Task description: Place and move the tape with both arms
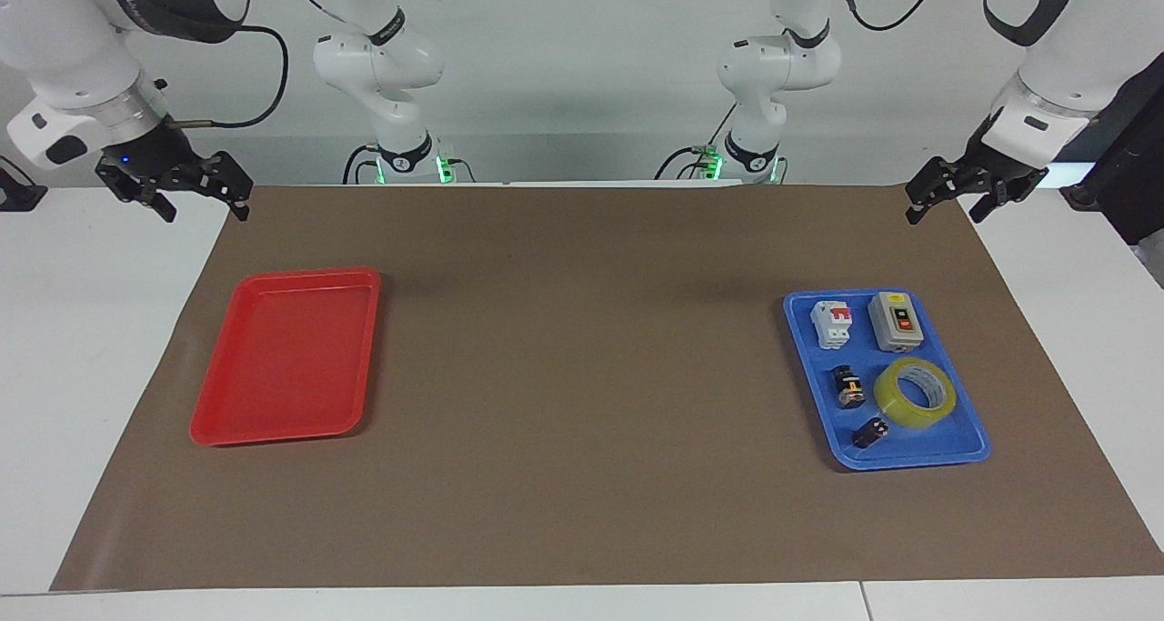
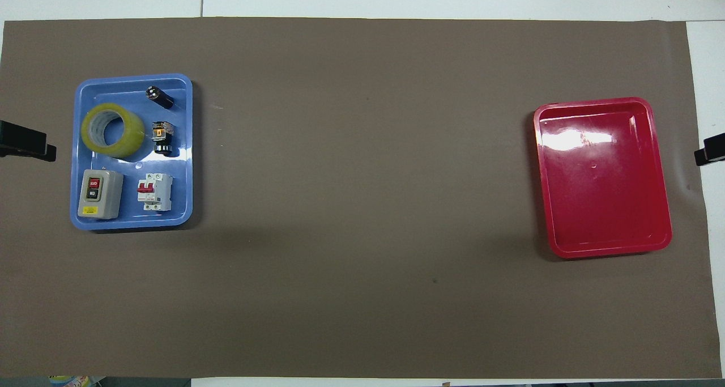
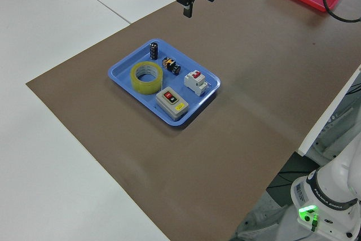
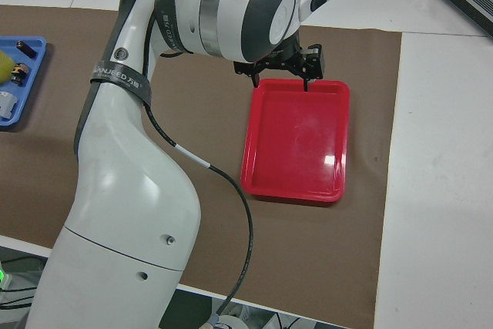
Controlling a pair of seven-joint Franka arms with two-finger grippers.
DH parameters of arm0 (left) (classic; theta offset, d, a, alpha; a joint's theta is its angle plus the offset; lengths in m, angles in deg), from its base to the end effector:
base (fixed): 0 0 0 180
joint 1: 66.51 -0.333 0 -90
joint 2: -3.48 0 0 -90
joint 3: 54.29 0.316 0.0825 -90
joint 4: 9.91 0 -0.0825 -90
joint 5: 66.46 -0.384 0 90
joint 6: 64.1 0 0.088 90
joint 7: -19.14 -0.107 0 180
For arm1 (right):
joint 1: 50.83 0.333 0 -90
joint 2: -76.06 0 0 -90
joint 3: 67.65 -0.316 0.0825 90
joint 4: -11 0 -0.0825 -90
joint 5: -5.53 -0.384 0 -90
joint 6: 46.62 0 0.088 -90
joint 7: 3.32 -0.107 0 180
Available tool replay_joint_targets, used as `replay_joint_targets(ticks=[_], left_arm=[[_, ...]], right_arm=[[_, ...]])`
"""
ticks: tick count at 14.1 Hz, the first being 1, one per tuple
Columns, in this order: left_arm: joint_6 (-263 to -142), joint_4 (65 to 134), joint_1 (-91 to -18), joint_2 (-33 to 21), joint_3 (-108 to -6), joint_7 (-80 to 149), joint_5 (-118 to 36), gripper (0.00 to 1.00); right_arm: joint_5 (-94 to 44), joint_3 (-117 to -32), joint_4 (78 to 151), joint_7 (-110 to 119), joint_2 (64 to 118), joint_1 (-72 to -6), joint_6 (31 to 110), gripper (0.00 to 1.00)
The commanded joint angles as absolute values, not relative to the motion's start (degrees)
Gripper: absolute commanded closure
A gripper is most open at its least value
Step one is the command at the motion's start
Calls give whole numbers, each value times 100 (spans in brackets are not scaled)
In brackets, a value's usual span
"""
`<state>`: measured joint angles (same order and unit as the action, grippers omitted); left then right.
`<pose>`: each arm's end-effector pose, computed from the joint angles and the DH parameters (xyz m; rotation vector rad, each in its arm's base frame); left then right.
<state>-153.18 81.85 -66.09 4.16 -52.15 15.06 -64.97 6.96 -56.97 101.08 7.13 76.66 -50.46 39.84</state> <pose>0.5483 0.0138 0.6152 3.1123 -0.0641 -0.0522 0.5413 -0.1008 0.6130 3.1261 0.0027 -0.1206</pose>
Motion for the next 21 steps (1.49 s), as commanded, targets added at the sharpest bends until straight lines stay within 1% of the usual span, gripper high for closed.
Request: replay_joint_targets(ticks=[1, 7, 9, 11, 13, 15, 17, 19, 21], left_arm=[[-15515, 8536, -6563, 674, -5192, 1466, -6602, 0], [-15629, 8405, -6589, 560, -5192, 1431, -6611, 0], [-15813, 8238, -6650, 219, -5166, 1439, -6593, 0], [-16190, 8220, -6755, -89, -5148, 1448, -6593, 0], [-16629, 8229, -6870, -528, -5130, 1474, -6584, 0], [-17349, 8342, -7054, -968, -5139, 1501, -6567, 0], [-17755, 8439, -7081, -1276, -5130, 1606, -6567, 0], [-18272, 8868, -7283, -1295, -5130, 2008, -6575, 2], [-18818, 9316, -7292, -1269, -5130, 2640, -6575, 2]], right_arm=[[632, -5728, 10258, 635, 7536, -5083, 4021, 0], [632, -5728, 10258, 626, 7536, -5101, 4013, 0], [632, -5728, 10258, 626, 7536, -5092, 4004, 0], [632, -5728, 10258, 635, 7536, -5092, 4004, 0], [632, -5728, 10258, 626, 7536, -5092, 4004, 0], [632, -5728, 10258, 626, 7536, -5092, 4004, 0], [632, -5728, 10258, 635, 7536, -5083, 4004, 0], [632, -5728, 10258, 626, 7536, -5083, 4004, 0], [632, -5728, 10258, 626, 7536, -5083, 4004, 0]])
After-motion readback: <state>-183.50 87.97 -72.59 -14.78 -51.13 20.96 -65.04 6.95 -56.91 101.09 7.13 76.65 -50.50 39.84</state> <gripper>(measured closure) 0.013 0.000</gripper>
